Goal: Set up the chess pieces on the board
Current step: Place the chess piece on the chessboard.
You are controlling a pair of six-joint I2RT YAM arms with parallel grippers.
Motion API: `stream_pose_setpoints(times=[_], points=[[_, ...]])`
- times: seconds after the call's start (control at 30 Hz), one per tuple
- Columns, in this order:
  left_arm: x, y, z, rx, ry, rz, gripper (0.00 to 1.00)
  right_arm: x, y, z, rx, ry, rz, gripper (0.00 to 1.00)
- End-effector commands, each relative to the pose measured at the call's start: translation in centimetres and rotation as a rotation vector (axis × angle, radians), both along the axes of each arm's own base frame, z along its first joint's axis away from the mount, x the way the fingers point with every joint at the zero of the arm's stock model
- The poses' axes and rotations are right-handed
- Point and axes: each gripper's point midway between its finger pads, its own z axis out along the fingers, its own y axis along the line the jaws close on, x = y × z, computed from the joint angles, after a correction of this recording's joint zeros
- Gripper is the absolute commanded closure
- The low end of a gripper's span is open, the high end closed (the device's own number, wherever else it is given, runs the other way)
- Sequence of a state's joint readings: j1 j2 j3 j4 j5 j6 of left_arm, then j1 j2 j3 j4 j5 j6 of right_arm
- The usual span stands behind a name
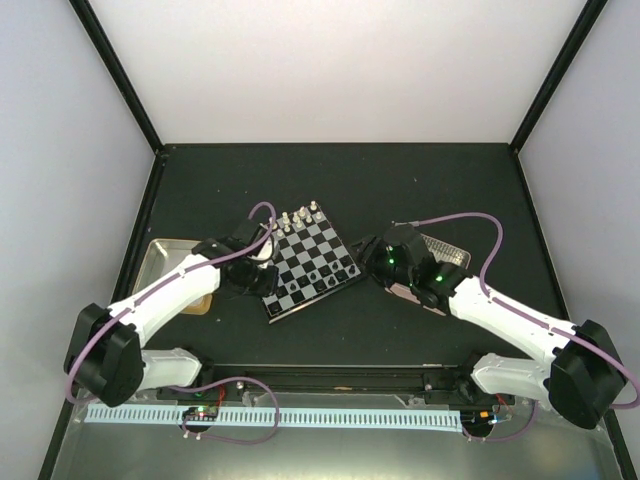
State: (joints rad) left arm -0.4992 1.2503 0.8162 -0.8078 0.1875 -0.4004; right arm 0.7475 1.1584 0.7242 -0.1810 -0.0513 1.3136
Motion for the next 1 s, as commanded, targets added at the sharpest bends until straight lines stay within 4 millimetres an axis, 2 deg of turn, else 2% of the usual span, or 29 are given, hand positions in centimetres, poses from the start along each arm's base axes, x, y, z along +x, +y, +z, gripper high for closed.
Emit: stream_pose_setpoints(times=[0.0,0.13,0.3,0.5,0.6,0.67,0.83,0.97], points=[[0.0,-1.9,0.1,0.01,0.017,-0.058,0.98,0.2,-0.7,-0.6,-0.025,-0.003,-0.016,0.36],[-0.5,-2.8,-1.0,0.065,0.033,-0.097,0.98,0.4,-1.1,-0.7,-0.03,0.0,-0.026,0.36],[-0.4,-2.9,-2.1,0.123,0.043,-0.112,0.97,0.5,-1.5,-0.8,-0.035,0.0,-0.034,0.36],[-0.5,-3.8,-2.9,0.107,0.067,-0.148,0.86,0.5,-1.5,-0.8,-0.035,0.001,-0.031,0.36],[-0.3,-4.1,-2.6,0.098,0.062,-0.154,0.74,0.5,-1.5,-0.7,-0.034,-0.001,-0.03,0.36],[-0.2,-4.5,-2.0,0.077,0.051,-0.159,0.7,0.5,-1.5,-0.7,-0.033,0.0,-0.029,0.36],[0.3,-4.9,-0.5,0.046,0.015,-0.157,0.71,0.5,-1.6,-0.7,-0.033,-0.002,-0.032,0.36],[0.1,-4.4,-0.8,0.067,0.02,-0.149,0.72,0.4,-1.7,-0.8,-0.036,0.0,-0.033,0.36]])
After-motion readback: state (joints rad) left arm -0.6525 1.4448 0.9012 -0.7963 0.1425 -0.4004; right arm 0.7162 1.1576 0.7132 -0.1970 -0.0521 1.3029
